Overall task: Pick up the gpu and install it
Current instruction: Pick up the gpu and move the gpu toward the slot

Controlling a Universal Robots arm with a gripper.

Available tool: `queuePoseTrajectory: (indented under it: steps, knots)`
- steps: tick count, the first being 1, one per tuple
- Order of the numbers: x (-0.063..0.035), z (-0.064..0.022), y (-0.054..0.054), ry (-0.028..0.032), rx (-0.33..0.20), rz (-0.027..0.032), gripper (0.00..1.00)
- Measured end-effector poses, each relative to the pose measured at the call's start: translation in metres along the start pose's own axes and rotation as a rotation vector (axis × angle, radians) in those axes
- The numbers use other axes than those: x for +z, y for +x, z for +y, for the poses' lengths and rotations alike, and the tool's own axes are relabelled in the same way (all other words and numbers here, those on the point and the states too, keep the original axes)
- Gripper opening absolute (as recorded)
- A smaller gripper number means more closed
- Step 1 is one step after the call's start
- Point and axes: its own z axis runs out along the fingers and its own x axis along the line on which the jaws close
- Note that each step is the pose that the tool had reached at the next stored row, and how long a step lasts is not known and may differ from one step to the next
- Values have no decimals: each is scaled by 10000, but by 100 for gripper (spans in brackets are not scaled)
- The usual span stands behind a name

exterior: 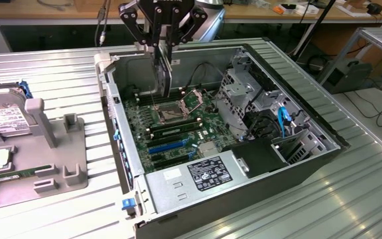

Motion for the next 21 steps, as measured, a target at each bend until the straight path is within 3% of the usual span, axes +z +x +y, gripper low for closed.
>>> queuePoseTrajectory:
  steps: [21]
  knots:
    - [11, 27, -376, 0, 1, 0, 27]
